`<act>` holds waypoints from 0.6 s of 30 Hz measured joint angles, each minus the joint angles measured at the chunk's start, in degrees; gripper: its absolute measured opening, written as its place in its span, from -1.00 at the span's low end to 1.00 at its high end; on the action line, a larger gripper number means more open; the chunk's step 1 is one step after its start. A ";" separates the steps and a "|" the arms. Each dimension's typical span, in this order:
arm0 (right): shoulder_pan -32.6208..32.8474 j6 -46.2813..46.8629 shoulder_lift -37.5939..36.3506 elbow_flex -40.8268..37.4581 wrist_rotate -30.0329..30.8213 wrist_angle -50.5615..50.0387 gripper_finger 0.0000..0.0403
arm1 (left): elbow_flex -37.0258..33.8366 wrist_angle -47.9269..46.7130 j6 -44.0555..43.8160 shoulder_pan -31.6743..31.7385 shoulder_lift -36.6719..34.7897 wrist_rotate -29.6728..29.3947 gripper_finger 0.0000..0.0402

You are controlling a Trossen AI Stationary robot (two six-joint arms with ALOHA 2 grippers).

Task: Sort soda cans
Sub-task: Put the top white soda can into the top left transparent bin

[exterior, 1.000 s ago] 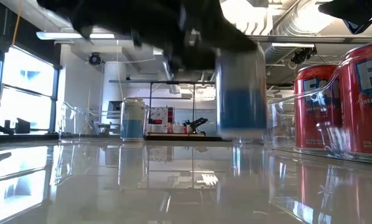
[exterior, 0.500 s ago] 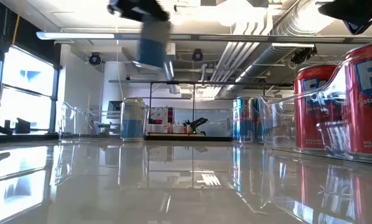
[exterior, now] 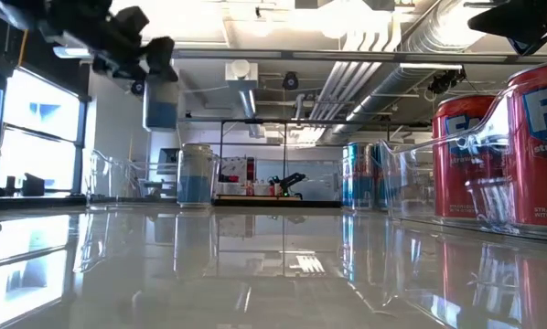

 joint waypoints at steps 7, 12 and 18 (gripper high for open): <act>-0.52 -0.41 -0.06 0.00 0.07 0.07 0.74 | -7.07 6.44 -5.30 10.25 4.00 9.52 0.39; -0.52 -0.45 -0.06 0.00 0.26 0.07 0.74 | -8.74 7.84 -5.42 12.49 9.67 9.94 0.39; -0.52 -0.39 -0.06 0.00 0.26 0.07 0.74 | -8.74 15.71 -3.50 15.11 18.75 12.87 0.39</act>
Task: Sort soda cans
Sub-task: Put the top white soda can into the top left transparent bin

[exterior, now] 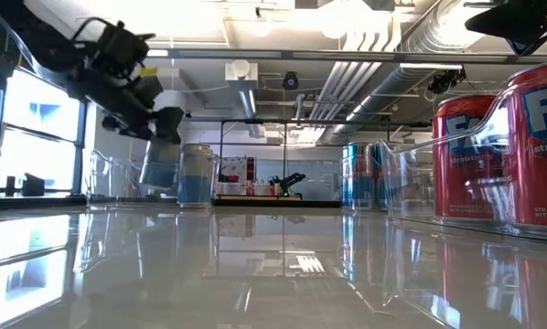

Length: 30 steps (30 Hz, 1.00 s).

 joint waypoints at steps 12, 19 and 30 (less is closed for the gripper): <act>0.00 1.50 0.00 0.00 0.02 -0.02 0.74 | 0.02 13.92 -4.24 4.22 14.14 -0.12 0.41; 0.00 1.51 0.00 0.00 0.02 -0.05 0.74 | 0.13 18.13 -6.64 5.16 17.28 0.63 0.45; 0.00 1.54 0.00 0.00 0.02 -0.04 0.74 | 0.09 17.08 -9.16 7.78 17.29 8.27 0.70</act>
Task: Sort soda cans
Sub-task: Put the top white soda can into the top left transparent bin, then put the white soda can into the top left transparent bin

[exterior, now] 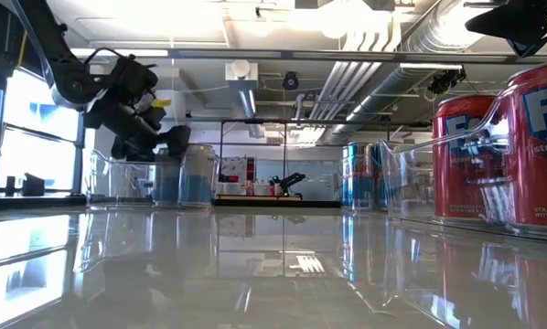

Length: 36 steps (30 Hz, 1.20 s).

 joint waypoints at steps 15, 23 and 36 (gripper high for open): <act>0.00 -0.17 0.00 0.00 0.00 0.01 0.74 | 0.00 -1.15 6.18 -1.16 -9.75 -2.44 0.70; 0.00 -5.21 0.89 2.40 0.90 2.23 0.74 | 0.00 -8.30 12.66 -11.08 -20.43 -5.59 0.67; 0.00 20.18 26.30 38.89 -21.60 -50.71 0.74 | 0.00 -9.40 10.32 -48.54 -23.71 -22.99 0.63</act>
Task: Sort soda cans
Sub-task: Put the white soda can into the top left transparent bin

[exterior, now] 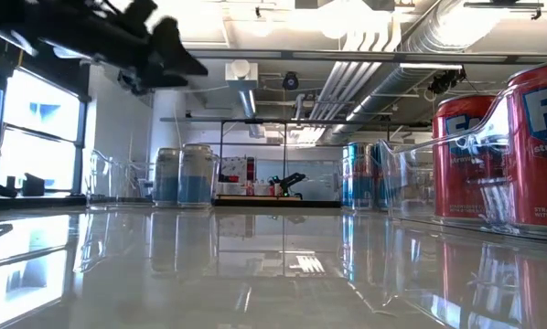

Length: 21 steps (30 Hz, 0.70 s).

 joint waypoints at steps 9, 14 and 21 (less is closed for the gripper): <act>6.90 19.00 12.90 6.39 -27.59 -9.36 0.74 | 0.46 11.98 0.12 -17.52 8.57 -12.78 0.63; 13.38 30.80 13.15 4.67 -28.94 -8.06 0.74 | 4.13 13.46 0.39 -20.50 15.51 -15.24 0.63; 19.38 40.04 13.69 4.19 -28.75 -6.24 0.74 | 9.22 13.41 0.47 -20.79 22.04 -15.32 0.63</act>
